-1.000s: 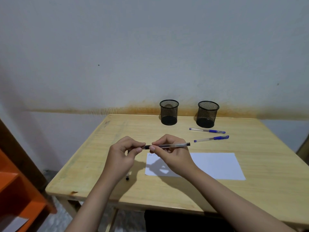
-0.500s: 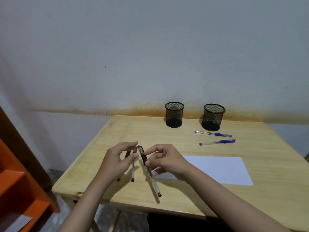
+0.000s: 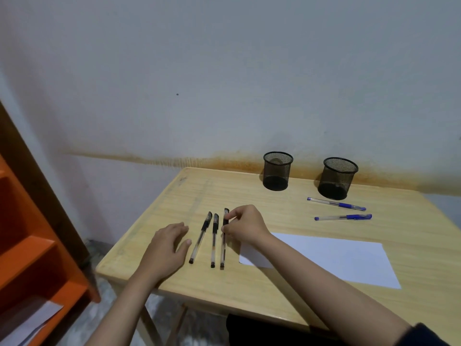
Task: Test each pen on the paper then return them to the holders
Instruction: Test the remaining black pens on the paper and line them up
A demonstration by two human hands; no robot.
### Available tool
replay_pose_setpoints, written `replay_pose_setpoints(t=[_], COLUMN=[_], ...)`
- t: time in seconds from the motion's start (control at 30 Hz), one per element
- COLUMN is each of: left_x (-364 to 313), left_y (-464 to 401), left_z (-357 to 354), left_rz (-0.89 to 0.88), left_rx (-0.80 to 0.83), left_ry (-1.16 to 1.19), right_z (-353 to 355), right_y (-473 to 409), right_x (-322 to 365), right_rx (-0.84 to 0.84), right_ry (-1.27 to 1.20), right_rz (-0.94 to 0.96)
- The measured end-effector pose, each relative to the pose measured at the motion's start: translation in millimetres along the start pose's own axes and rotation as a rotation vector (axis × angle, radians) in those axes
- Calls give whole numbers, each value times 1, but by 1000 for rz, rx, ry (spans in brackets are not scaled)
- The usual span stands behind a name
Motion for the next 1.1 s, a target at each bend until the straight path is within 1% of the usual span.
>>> replay_pose_setpoints(t=[0.13, 0.37, 0.63, 0.77, 0.87, 1.0, 1.1], left_x=[3, 5, 6, 5, 5, 7, 8], left_y=[-1, -2, -2, -1, -1, -1, -1], left_z=[-2, -4, -5, -5, -5, -5, -6], left_rz=[6, 1, 4, -4, -3, -2, 1], left_rx=[0, -18, -19, -19, -24, -29, -28], left_ry=[-13, -14, -20, -35, -36, -35, -38], right_z=[-8, -15, -18, -15, -4, 39, 90], right_y=[-8, -13, -15, -15, -11, 3, 10], right_x=[4, 5, 4, 6, 13, 13, -8], right_rx=[29, 73, 82, 53, 12, -112, -217], right_ry=[111, 232, 284, 317, 271, 191, 221], right_rz=[6, 9, -6, 26, 82, 141, 120])
Point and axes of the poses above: each hand's wrist, its own y-axis away from the middle knuckle, its own z-axis out of the back of the hand, x = y × z, the point moved 10 cm from there along -y, towards the middle knuckle, and after that the axes turned 3 degrees about z, right-handed, at the moved point
